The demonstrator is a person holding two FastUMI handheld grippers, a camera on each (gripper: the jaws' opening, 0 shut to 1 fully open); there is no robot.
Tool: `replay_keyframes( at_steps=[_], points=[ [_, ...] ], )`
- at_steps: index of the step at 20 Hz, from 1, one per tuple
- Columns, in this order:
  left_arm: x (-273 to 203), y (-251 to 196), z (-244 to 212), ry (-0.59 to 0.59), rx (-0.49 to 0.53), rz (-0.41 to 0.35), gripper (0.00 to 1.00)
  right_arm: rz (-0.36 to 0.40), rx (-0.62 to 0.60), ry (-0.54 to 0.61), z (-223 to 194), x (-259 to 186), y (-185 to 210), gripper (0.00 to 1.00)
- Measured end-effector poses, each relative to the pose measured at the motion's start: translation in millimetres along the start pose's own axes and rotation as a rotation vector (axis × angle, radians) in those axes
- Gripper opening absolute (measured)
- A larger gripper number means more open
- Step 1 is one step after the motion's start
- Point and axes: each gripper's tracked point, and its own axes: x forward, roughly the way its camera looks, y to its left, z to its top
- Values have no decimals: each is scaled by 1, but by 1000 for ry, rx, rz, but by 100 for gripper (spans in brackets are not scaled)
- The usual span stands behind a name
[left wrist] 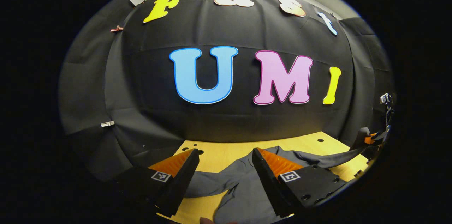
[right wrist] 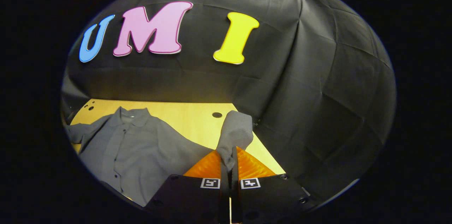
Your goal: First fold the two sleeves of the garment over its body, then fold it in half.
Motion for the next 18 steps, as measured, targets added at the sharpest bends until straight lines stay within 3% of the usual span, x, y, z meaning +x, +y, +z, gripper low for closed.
replay_keyframes(
  at_steps=[4,9,18],
  points=[
    [1,36,-12,8,-26,24,96,66,-4,-44,27,-8,66,6],
    [-4,87,-21,15,-15,71,96,210,33,-69,51,-9,165,6],
    [1,162,-50,30,-8,146,96,312,22,-53,49,2,297,6]
  ],
)
